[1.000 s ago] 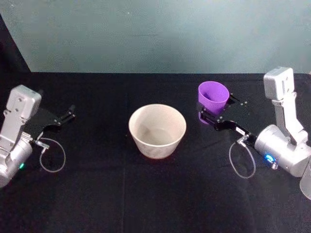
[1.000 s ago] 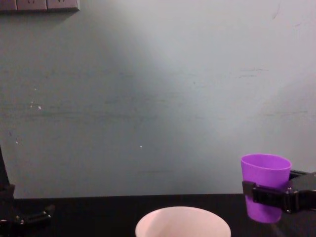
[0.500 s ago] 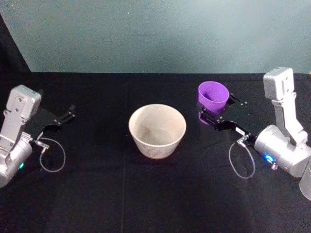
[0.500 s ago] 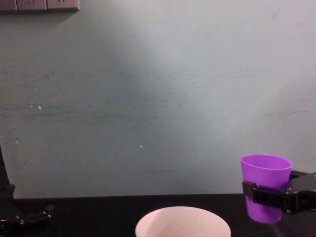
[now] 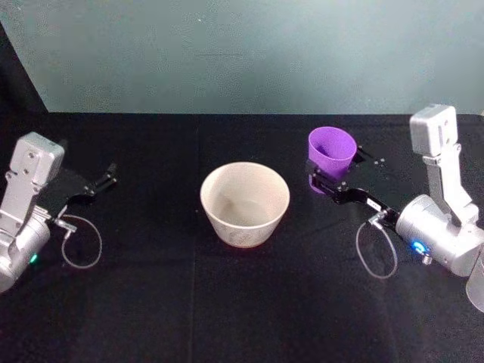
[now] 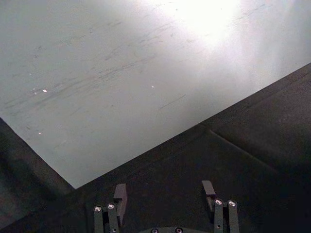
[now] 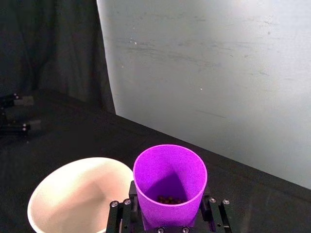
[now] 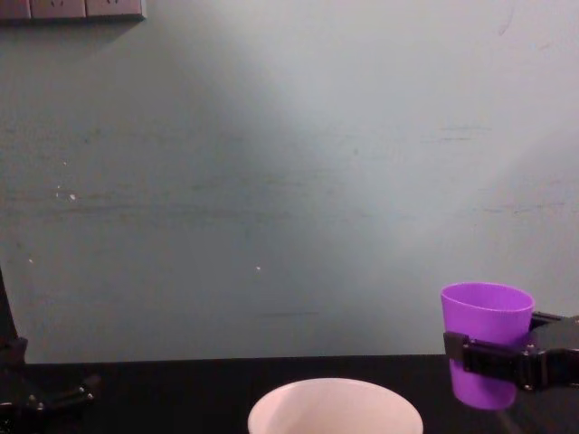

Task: Pick up the cup and pour the mung beans from the cup into the bowl.

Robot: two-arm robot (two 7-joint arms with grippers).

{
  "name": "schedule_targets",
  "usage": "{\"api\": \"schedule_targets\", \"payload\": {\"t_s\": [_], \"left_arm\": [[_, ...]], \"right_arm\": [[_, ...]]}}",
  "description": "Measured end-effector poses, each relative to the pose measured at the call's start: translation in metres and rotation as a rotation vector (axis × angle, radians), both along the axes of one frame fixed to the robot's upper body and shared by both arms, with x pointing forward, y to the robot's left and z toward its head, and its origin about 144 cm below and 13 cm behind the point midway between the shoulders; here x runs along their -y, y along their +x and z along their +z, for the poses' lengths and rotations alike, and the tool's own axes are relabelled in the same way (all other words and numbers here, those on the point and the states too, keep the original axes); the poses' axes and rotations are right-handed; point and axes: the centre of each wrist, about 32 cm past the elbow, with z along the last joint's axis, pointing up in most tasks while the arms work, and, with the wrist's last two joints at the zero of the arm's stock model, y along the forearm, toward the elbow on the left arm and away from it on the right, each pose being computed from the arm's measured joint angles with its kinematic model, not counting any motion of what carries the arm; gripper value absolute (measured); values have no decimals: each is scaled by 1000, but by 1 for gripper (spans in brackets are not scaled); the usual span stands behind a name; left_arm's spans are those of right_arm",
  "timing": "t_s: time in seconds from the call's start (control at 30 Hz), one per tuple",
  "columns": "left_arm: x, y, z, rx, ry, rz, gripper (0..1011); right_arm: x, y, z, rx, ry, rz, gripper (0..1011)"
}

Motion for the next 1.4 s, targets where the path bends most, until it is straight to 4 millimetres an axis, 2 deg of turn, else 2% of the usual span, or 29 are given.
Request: {"api": "schedule_targets", "payload": {"t_s": [1.4], "left_arm": [[0,0,0,0,0,0,1000]], "right_arm": [[0,0,0,-1,0,1,713]]}}
